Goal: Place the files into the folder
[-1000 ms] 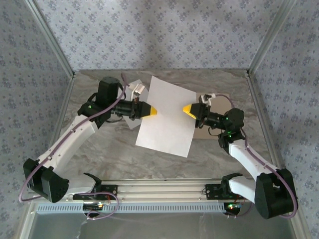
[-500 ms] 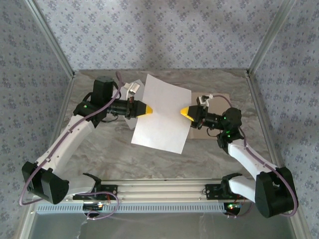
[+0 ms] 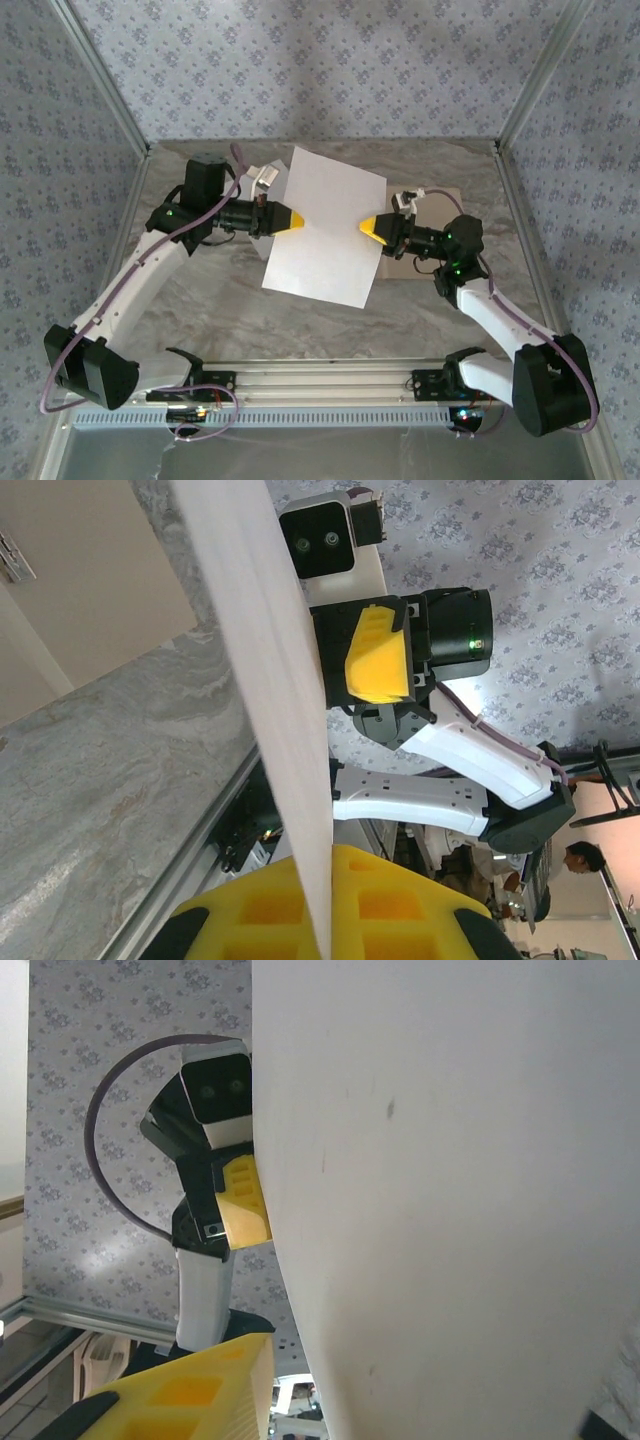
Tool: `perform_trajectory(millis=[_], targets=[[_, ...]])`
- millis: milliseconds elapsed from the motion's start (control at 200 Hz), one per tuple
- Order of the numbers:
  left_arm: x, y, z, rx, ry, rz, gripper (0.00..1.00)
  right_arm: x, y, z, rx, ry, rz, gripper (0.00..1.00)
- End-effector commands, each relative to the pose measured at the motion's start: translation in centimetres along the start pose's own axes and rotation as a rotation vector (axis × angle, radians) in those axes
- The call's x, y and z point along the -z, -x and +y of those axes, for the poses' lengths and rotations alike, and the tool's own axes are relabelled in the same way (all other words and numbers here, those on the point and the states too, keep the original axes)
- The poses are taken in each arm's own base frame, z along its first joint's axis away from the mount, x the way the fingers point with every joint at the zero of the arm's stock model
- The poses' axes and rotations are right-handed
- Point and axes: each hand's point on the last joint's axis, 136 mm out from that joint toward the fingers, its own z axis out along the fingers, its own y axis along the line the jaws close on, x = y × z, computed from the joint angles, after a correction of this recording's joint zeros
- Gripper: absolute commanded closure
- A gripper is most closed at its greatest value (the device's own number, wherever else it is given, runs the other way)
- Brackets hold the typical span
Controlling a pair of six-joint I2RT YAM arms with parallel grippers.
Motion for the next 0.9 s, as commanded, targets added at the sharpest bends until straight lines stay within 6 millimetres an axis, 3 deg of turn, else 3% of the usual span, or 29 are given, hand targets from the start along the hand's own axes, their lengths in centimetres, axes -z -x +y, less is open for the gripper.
perform_trajectory(millis=[0,90,220,365,475,710,894], targets=[[0.1,-0.1,-0.1,-0.014,-0.016,0.015,1.00,-0.4,-0.1,1.3,0.058,0.022,0.029,0.67],[0.2,0.0,-0.1,-0.012,-0.014,0.014,1.00,-0.4,-0.2,1.3,0.062,0.022,0.032,0.70],[0.5,0.1,-0.2,-0.011,-0.012,0.005,0.97,-0.4,-0.2,1.2,0.066,0.017,0.032,0.83],[0.8,0.2,-0.3,-0.009,-0.008,-0.007,0.64,-0.4,-0.4,0.4,0.057,-0.017,0.035,1.00],[0.9,0.2,-0.2,-0.007,0.000,-0.016,0.50,-0.3,-0.6,-1.0,0.045,-0.074,0.040,1.00],[0.7,0.0,1.2,0.022,0.035,-0.024,0.45,0.4,-1.3,-3.5,0.045,-0.224,0.061,1.00],[0.5,-0.2,4.5,0.068,0.158,-0.036,0.44,1.3,-1.6,-4.8,0.071,-0.365,0.071,1.00]])
